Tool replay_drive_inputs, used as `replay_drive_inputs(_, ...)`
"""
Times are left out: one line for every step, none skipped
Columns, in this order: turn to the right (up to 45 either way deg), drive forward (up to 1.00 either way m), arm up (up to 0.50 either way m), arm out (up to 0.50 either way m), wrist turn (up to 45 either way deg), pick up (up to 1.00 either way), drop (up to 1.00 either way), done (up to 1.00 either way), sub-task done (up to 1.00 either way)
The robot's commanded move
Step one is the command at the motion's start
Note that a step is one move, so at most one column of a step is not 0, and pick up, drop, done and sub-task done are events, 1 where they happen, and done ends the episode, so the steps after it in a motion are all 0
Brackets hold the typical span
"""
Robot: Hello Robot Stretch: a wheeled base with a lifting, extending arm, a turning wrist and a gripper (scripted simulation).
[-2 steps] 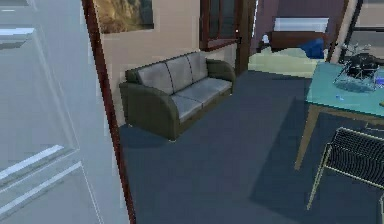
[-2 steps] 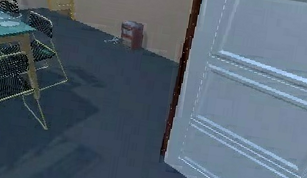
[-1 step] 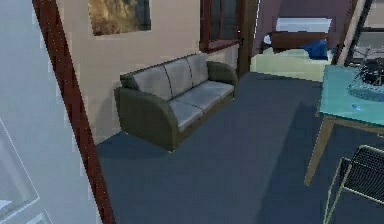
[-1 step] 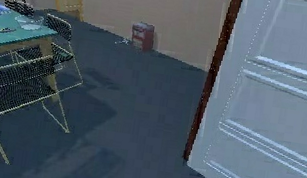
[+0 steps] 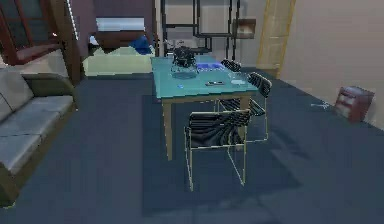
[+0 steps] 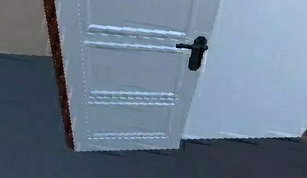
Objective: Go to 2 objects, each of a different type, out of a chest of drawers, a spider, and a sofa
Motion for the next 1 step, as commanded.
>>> replay_drive_inputs(45.0, 0.00, 0.00, 0.00, 0.0, 0.00, 0.00, 0.00, 0.00)
